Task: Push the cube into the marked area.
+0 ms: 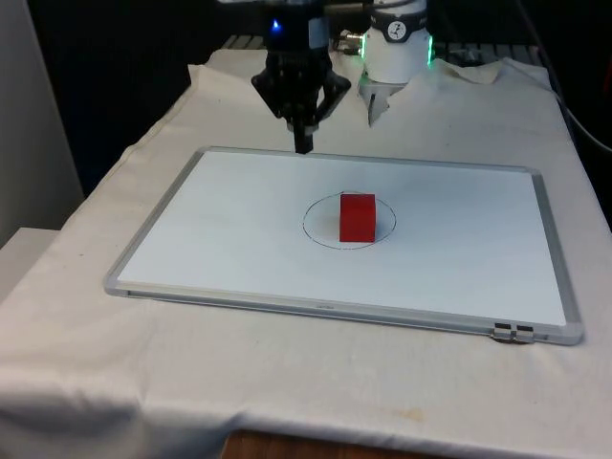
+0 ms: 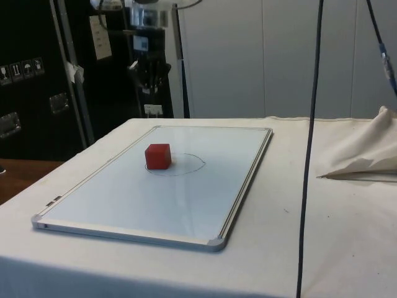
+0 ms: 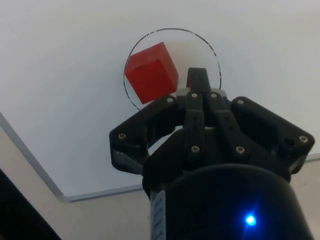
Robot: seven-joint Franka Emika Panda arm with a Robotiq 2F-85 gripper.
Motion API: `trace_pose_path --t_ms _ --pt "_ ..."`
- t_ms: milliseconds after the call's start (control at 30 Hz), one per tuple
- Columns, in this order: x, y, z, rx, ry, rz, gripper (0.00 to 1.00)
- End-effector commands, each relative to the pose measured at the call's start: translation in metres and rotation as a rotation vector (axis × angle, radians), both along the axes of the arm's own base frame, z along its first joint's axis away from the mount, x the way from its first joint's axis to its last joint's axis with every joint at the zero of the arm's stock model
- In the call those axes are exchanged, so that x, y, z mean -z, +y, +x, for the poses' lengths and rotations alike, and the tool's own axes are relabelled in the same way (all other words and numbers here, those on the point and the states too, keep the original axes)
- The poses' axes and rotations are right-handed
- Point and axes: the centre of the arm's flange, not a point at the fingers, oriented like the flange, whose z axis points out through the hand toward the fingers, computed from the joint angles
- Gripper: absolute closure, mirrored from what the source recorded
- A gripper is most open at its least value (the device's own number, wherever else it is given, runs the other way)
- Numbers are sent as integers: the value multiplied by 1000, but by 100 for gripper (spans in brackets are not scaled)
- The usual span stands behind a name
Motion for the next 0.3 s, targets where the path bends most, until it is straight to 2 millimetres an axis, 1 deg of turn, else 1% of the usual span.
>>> trace_pose_path --t_ms 0,33,67,267 --pt "-7 -2 -3 -5 1 -4 100" --pt "-4 -1 -1 -1 -1 0 100" --pt "-11 -2 -4 -20 -4 -5 100" --pt "-20 -5 -5 -55 -18 -6 100"
